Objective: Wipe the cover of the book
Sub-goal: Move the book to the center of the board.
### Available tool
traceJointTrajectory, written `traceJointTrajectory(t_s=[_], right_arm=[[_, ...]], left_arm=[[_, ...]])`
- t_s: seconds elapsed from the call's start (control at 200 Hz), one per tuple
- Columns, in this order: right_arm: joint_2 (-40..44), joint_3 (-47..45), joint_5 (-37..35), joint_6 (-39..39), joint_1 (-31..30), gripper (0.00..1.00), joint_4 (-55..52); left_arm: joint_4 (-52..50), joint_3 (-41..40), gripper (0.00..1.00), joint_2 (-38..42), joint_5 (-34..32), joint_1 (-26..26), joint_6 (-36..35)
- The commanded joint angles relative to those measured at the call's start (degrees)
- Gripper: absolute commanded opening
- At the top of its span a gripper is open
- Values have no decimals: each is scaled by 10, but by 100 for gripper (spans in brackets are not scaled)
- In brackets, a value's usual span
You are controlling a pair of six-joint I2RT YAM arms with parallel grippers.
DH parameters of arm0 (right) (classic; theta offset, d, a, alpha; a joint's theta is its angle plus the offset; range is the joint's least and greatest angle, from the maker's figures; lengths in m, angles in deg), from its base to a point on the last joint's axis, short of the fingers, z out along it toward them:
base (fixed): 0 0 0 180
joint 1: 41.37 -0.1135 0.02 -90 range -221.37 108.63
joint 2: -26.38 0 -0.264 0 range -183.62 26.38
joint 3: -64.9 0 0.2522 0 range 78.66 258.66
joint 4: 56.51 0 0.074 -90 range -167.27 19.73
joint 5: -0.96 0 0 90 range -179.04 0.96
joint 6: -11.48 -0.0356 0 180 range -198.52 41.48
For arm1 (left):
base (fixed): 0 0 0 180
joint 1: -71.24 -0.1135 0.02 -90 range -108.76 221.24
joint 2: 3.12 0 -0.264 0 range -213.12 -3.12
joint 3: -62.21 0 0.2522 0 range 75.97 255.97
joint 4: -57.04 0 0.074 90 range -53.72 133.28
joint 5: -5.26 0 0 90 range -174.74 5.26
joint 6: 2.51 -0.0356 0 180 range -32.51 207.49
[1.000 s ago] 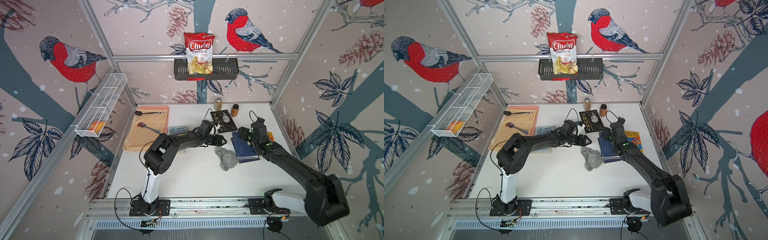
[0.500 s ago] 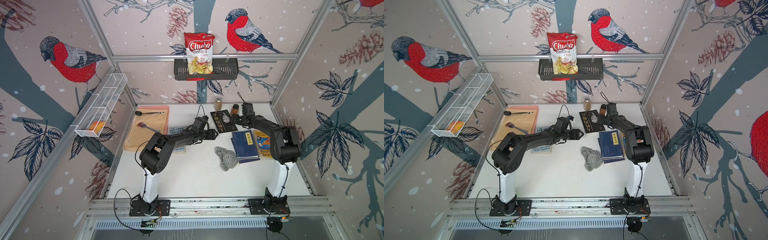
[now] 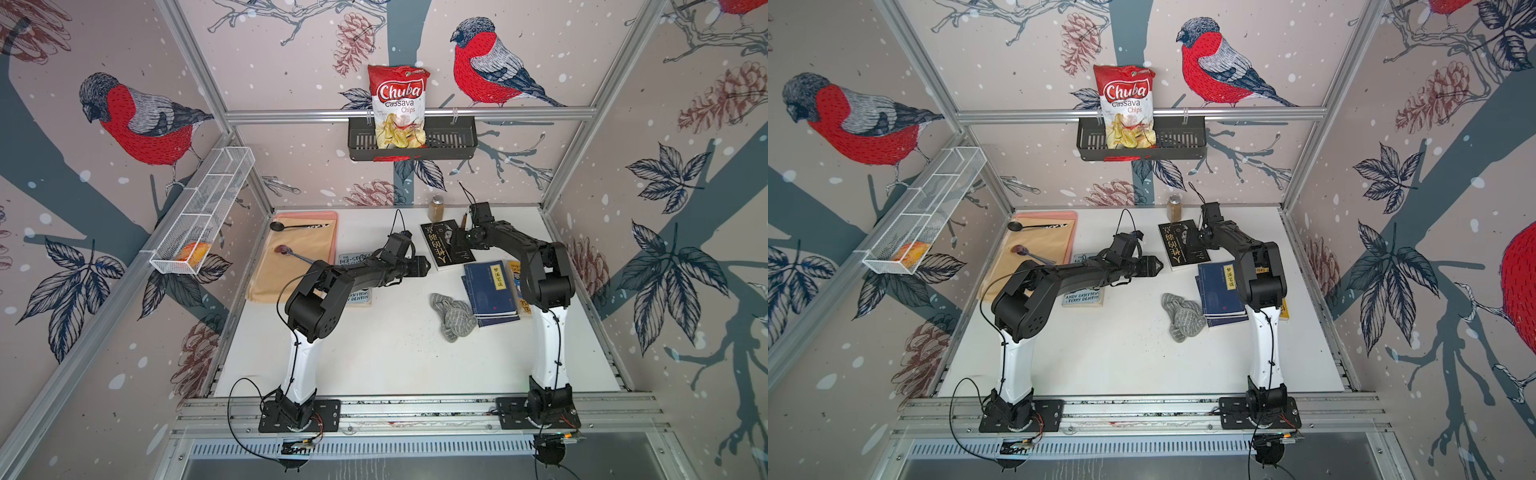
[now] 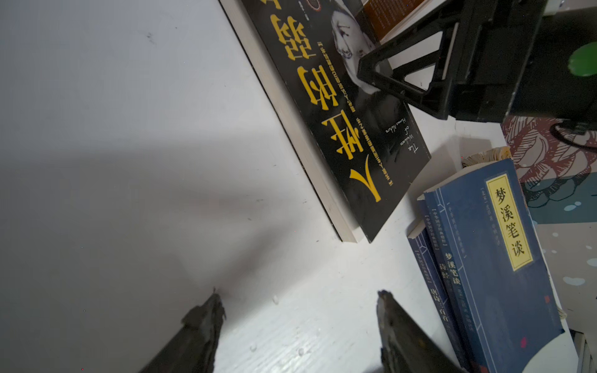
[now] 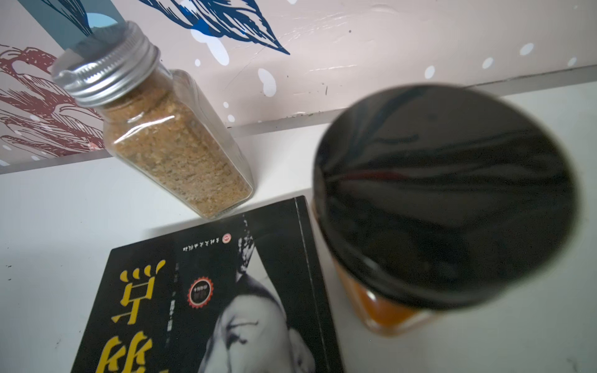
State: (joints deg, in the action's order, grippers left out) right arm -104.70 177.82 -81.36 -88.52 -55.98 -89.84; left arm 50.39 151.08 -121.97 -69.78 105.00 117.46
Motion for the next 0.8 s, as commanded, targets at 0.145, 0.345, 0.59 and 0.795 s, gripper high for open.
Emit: traceJointTrajectory(t_s=[0.145, 0.345, 0.59, 0.795], right_arm=[[-15, 14, -32, 88, -77, 75, -74], [-24, 6, -52, 84, -118, 72, -81], [43, -101, -57, 33, -149, 65, -47], [152, -250, -40, 5, -195, 63, 6]], left_arm=[[34, -17, 73, 4, -9, -23, 0], [38, -25, 73, -2, -15, -47, 7], [37, -67, 73, 24, -24, -54, 2], [18, -60, 73, 23, -29, -81, -8]])
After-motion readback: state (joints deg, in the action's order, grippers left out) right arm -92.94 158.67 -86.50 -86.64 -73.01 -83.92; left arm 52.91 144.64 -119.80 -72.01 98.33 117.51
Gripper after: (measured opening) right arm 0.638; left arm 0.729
